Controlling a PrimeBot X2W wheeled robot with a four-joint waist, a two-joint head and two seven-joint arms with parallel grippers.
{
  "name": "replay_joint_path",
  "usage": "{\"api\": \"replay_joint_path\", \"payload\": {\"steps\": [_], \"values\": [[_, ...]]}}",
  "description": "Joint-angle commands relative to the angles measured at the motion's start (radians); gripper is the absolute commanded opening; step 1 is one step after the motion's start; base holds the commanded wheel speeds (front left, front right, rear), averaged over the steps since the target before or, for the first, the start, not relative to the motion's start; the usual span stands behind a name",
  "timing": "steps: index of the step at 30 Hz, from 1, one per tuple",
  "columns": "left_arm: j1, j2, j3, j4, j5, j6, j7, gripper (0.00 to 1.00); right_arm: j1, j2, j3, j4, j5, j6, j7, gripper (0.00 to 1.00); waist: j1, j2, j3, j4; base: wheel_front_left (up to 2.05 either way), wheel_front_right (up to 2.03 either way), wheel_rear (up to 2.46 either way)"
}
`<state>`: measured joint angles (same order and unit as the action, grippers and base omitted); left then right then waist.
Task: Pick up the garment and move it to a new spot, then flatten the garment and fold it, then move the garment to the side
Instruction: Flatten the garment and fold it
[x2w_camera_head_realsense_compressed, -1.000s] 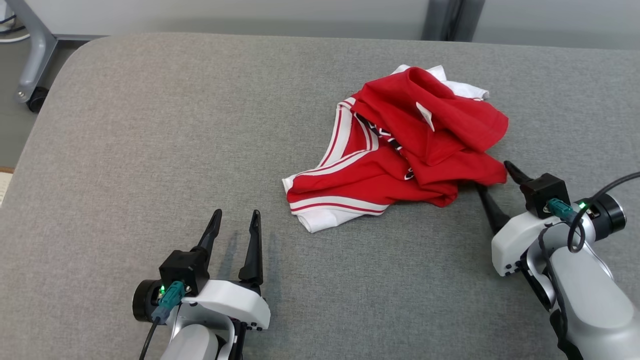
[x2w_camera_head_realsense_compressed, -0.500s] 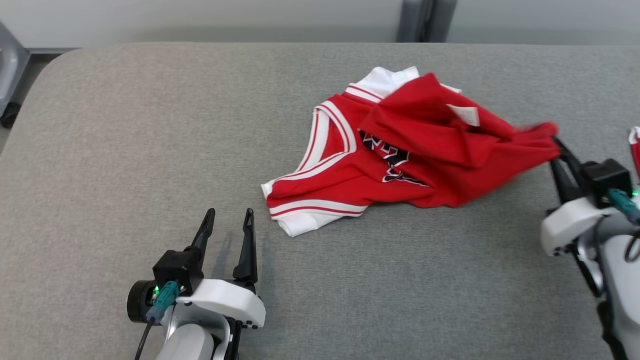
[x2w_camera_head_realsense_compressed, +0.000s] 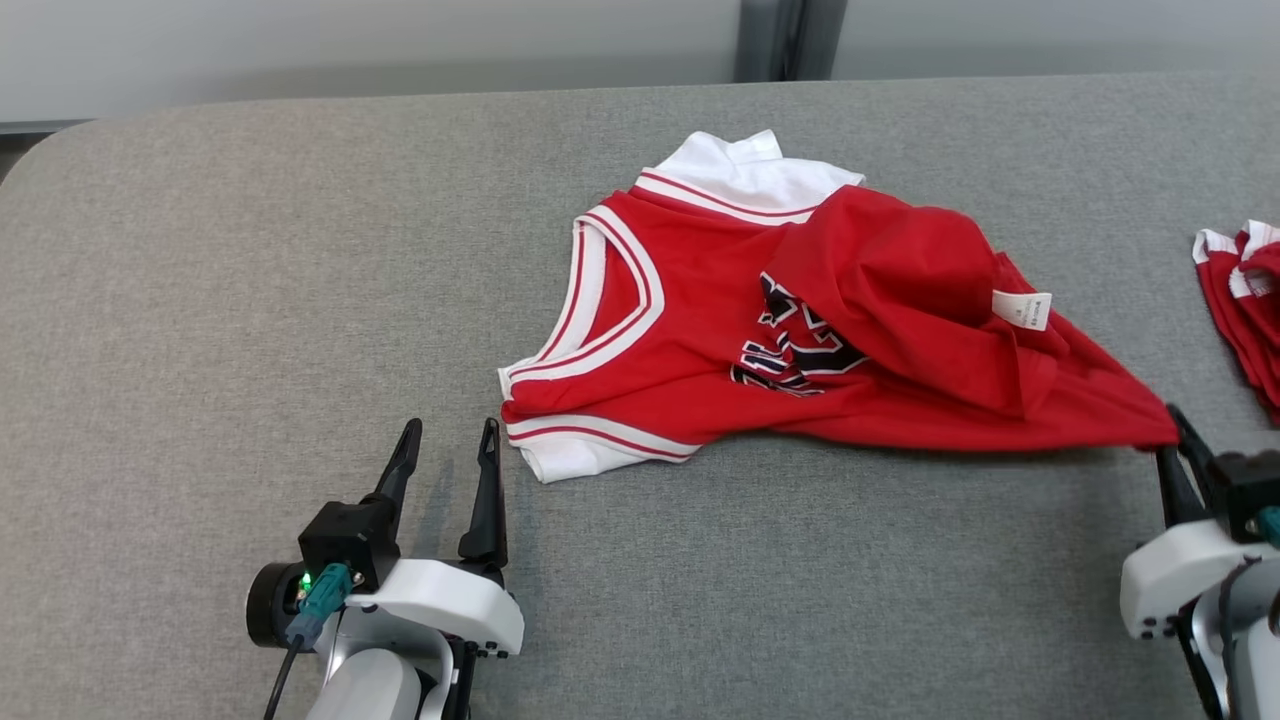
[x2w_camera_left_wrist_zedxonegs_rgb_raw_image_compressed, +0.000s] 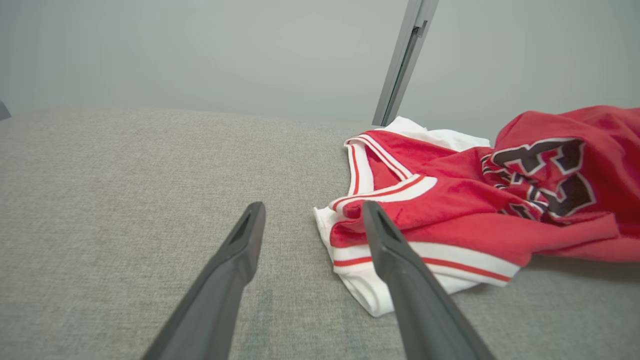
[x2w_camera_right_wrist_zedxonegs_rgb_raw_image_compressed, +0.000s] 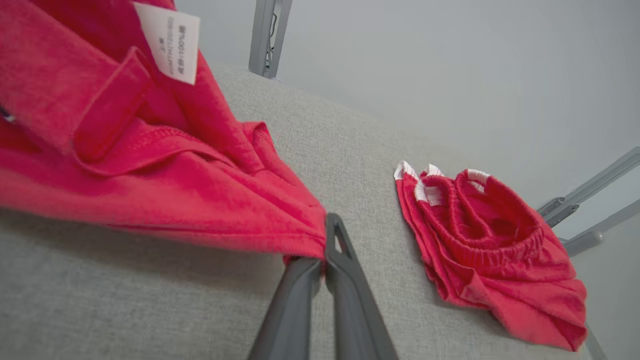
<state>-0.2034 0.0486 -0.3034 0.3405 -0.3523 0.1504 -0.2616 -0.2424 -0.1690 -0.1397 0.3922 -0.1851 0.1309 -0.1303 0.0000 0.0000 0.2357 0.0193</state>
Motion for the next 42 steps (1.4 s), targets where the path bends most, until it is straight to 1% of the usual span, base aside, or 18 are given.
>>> {"api": "replay_joint_path", "payload": {"steps": [1, 2, 3, 4, 6, 7, 8, 9, 13, 19, 22, 25, 29, 33, 37, 42], "values": [[-0.005, 0.004, 0.006, 0.002, 0.005, -0.004, -0.005, 1.0, 0.013, 0.0, -0.011, -0.007, 0.006, 0.0, 0.005, 0.0, 0.0, 0.0, 0.0, -0.003, 0.0, 0.0, 0.0], [-0.006, 0.004, 0.008, 0.003, 0.008, -0.005, -0.005, 1.0, 0.024, 0.012, -0.02, -0.013, 0.005, 0.0, 0.002, 0.0, 0.0, 0.0, 0.0, -0.005, 0.0, 0.0, 0.0], [-0.006, 0.004, 0.01, 0.003, 0.009, -0.007, -0.005, 1.0, 0.035, 0.025, -0.03, -0.018, 0.004, 0.0, 0.0, 0.04, 0.0, 0.0, 0.0, -0.008, 0.0, 0.0, 0.0], [-0.006, 0.004, 0.012, 0.004, 0.011, -0.006, -0.005, 1.0, 0.048, 0.036, -0.037, -0.022, 0.004, 0.0, -0.001, 0.19, 0.0, 0.0, -0.001, -0.011, 0.0, 0.0, 0.0], [-0.004, 0.004, 0.017, 0.004, 0.013, -0.007, -0.005, 1.0, 0.072, 0.054, -0.054, -0.03, 0.005, 0.0, -0.004, 0.38, 0.0, 0.0, -0.002, -0.018, 0.0, 0.0, 0.0], [-0.003, 0.004, 0.02, 0.004, 0.015, -0.008, -0.005, 1.0, 0.083, 0.062, -0.06, -0.032, 0.003, 0.0, -0.006, 0.56, 0.0, 0.0, -0.003, -0.021, 0.0, 0.0, 0.0], [-0.001, 0.004, 0.022, 0.005, 0.017, -0.008, -0.005, 1.0, 0.093, 0.07, -0.066, -0.033, 0.004, 0.0, -0.008, 0.96, 0.0, 0.0, -0.004, -0.025, 0.0, 0.0, 0.0], [0.001, 0.004, 0.025, 0.005, 0.018, -0.009, -0.005, 1.0, 0.103, 0.077, -0.07, -0.033, 0.008, 0.0, -0.01, 1.0, 0.0, 0.0, -0.005, -0.029, 0.0, 0.0, 0.0], [0.008, 0.004, 0.033, 0.008, 0.021, -0.012, -0.005, 1.0, 0.139, 0.094, -0.085, -0.035, 0.015, 0.0, -0.005, 1.0, 0.0, 0.0, -0.011, -0.046, 0.0, 0.0, 0.0], [0.007, 0.004, 0.044, 0.015, 0.025, -0.016, -0.005, 1.0, 0.153, 0.106, -0.101, -0.075, 0.04, 0.0, -0.011, 1.0, 0.0, 0.0, -0.019, -0.07, 0.0, 0.0, 0.0], [-0.011, 0.004, 0.048, 0.029, 0.026, -0.024, -0.005, 1.0, 0.147, 0.11, -0.105, -0.12, 0.108, 0.0, -0.016, 1.0, 0.0, 0.0, -0.028, -0.078, 0.0, 0.0, 0.0], [-0.018, 0.004, 0.049, 0.043, 0.027, -0.028, -0.004, 1.0, 0.158, 0.103, -0.144, -0.171, 0.109, 0.0, -0.02, 1.0, 0.0, 0.0, -0.036, -0.085, 0.0, 0.0, 0.0], [-0.041, 0.004, 0.04, 0.089, 0.018, -0.045, -0.005, 1.0, 0.166, 0.099, -0.175, -0.225, 0.104, 0.0, -0.018, 1.0, 0.0, 0.0, -0.042, -0.094, 0.0, 0.0, 0.0], [-0.073, 0.005, 0.029, 0.168, 0.005, -0.064, 0.008, 1.0, 0.167, 0.103, -0.162, -0.251, 0.107, 0.0, -0.007, 1.0, 0.0, 0.0, -0.045, -0.105, 0.0, 0.0, 0.0], [-0.103, 0.004, 0.025, 0.23, -0.041, -0.095, 0.037, 1.0, 0.17, 0.106, -0.139, -0.249, 0.119, 0.0, -0.006, 1.0, 0.0, 0.0, -0.047, -0.116, 0.0, 0.0, 0.0], [-0.142, 0.012, 0.011, 0.307, -0.048, -0.125, 0.058, 1.0, 0.154, 0.102, -0.116, -0.23, 0.134, 0.0, -0.012, 1.0, 0.0, 0.0, -0.048, -0.131, 0.0, 0.0, 0.0]]}}
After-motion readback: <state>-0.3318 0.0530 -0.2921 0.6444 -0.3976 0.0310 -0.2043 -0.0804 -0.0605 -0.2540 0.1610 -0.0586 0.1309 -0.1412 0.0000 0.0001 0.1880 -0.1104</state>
